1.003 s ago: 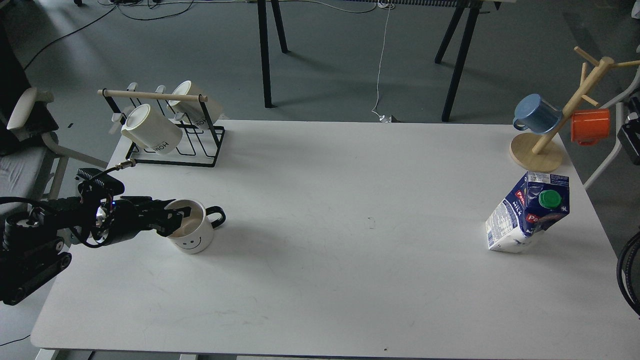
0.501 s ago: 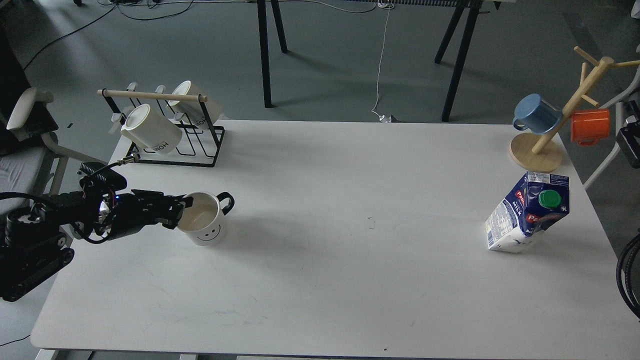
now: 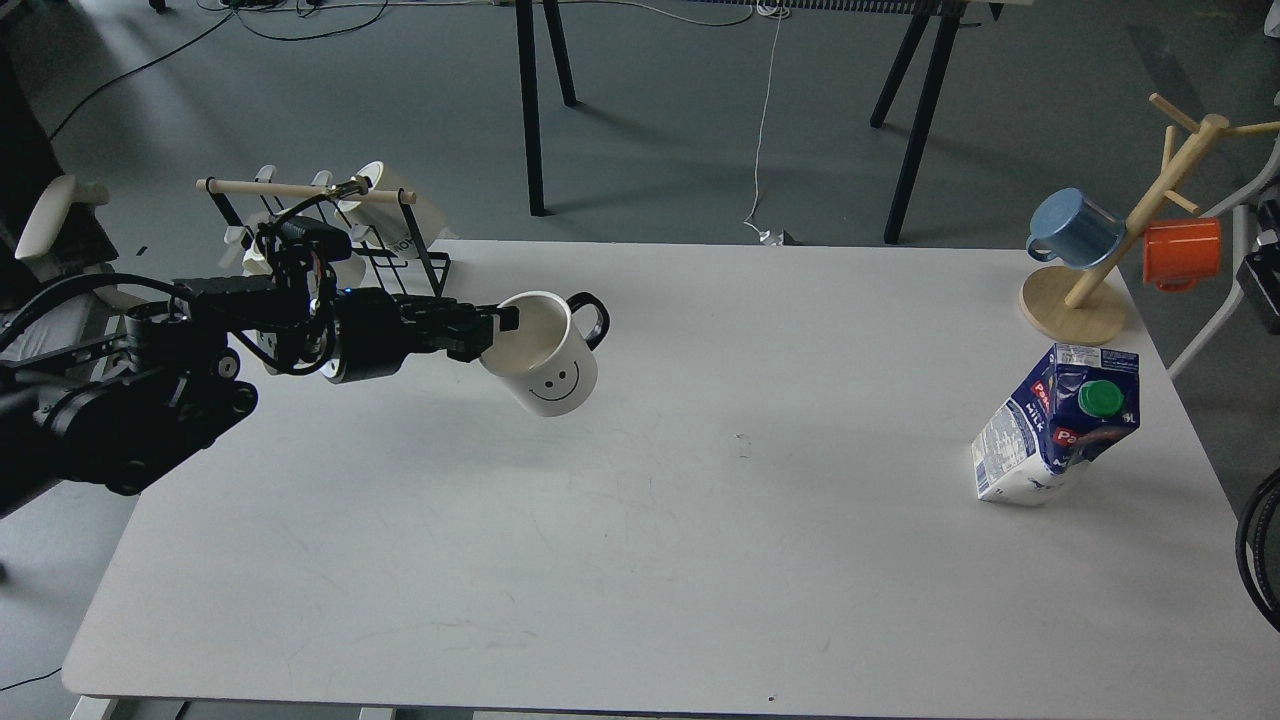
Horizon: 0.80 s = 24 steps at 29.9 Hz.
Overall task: Place cup and milk with both arms
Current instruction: 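Lift the white mug and carry it toward the table center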
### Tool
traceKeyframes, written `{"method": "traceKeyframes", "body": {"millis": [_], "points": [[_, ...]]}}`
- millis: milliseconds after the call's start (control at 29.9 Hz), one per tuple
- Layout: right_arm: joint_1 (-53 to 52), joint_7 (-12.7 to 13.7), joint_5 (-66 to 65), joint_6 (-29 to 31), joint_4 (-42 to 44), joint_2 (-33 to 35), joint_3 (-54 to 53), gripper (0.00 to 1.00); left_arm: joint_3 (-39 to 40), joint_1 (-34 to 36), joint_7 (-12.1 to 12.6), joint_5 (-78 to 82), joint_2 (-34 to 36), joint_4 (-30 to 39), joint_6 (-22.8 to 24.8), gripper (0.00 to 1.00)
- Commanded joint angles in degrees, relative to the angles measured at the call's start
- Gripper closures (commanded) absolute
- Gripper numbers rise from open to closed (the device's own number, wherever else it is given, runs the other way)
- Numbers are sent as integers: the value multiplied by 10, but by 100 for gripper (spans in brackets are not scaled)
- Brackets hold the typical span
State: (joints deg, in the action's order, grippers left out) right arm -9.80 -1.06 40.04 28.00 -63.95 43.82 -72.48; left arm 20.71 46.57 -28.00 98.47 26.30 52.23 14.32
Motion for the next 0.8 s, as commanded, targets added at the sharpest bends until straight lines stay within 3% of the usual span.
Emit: {"method": "traceKeyframes", "body": {"millis": [0, 167, 501, 769], "points": [[-2, 0, 0, 0, 9, 4, -2, 2, -1, 4, 0, 3, -63, -71, 0, 100], [-2, 0, 0, 0, 8, 5, -1, 2, -2, -4, 0, 12, -120, -111, -3, 99], [-2, 0, 0, 0, 9, 4, 1, 2, -30, -19, 0, 32, -143, -112, -10, 97], [-2, 0, -1, 0, 10, 4, 1, 2, -30, -39, 0, 35, -156, -114, -39, 89]]}}
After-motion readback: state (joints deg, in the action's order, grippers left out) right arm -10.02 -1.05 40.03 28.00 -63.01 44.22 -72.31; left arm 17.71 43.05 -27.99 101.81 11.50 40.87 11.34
